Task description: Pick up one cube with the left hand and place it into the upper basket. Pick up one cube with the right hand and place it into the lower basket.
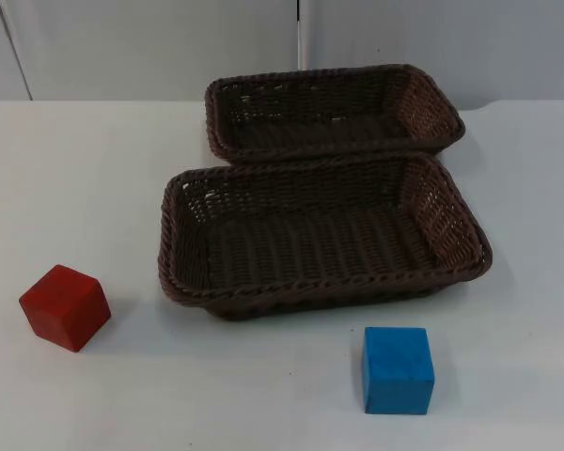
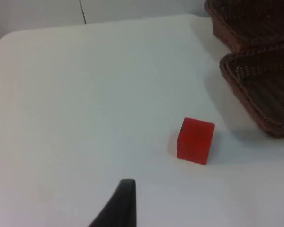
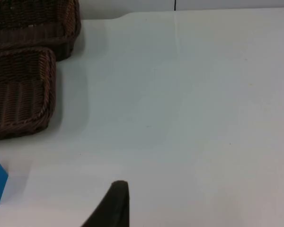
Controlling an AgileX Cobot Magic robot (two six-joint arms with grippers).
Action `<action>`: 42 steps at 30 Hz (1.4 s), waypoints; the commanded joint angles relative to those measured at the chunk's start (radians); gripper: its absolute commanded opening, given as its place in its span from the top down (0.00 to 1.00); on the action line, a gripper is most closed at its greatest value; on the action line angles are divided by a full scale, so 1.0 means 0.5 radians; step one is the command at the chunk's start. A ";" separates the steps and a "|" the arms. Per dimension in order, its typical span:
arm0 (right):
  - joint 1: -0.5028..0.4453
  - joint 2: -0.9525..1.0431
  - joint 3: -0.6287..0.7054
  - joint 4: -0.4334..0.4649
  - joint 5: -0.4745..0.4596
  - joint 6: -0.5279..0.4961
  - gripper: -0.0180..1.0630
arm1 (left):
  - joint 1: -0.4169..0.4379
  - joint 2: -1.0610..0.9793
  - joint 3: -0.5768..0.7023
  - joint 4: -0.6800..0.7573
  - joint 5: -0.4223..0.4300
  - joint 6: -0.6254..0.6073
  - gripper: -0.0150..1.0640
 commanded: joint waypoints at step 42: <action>-0.011 -0.006 0.003 0.052 -0.010 -0.036 0.02 | 0.006 1.159 -0.106 -0.137 -0.645 0.024 0.01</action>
